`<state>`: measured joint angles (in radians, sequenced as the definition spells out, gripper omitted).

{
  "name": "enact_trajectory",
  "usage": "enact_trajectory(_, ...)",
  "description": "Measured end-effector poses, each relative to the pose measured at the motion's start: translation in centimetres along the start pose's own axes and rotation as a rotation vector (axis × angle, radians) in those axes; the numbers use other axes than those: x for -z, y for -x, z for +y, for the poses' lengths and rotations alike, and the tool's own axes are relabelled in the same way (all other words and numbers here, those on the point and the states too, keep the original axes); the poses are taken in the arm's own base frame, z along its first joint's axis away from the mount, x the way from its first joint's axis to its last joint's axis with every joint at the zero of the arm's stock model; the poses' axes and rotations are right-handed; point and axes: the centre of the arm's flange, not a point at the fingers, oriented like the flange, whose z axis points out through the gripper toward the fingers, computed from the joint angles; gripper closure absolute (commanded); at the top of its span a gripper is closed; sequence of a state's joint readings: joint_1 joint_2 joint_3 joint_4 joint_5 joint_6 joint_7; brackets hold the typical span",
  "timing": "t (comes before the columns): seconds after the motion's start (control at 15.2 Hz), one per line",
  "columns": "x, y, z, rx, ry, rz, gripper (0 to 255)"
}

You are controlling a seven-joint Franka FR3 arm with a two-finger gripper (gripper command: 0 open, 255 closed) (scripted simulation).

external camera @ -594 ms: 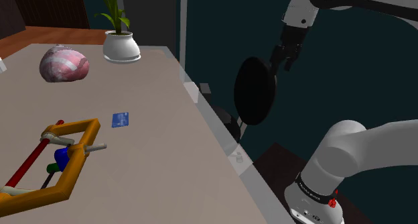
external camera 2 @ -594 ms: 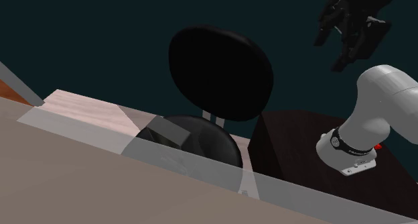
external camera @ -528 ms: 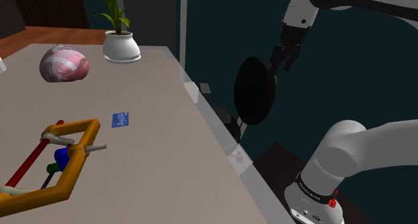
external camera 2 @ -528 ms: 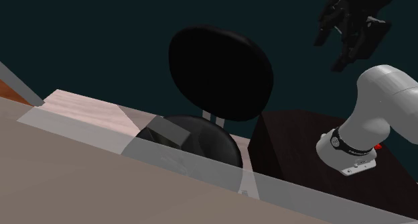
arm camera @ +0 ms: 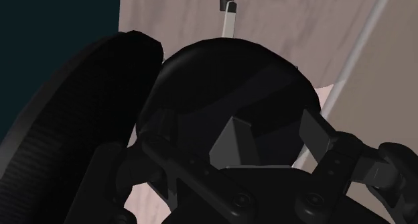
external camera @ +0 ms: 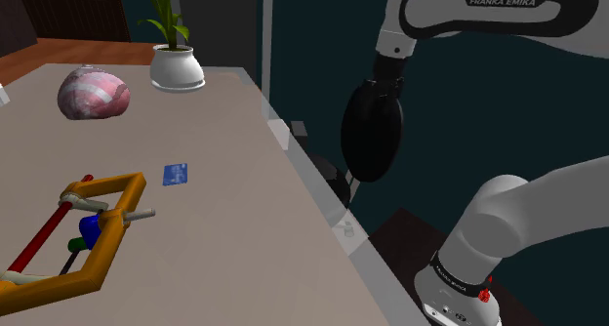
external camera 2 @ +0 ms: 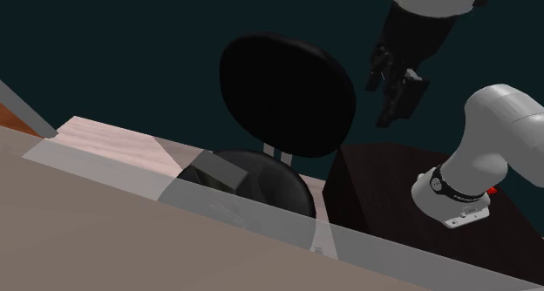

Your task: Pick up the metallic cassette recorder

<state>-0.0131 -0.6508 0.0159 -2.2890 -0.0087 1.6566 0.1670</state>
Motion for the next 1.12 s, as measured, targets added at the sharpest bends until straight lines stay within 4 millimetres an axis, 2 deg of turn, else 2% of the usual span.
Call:
enact_trajectory(0.86,-9.5,-13.3,-4.4,-0.119,-0.002,0.019,0)
enact_trajectory(1.12,-12.5,-17.5,-5.1,-0.156,-0.002,0.026,0)
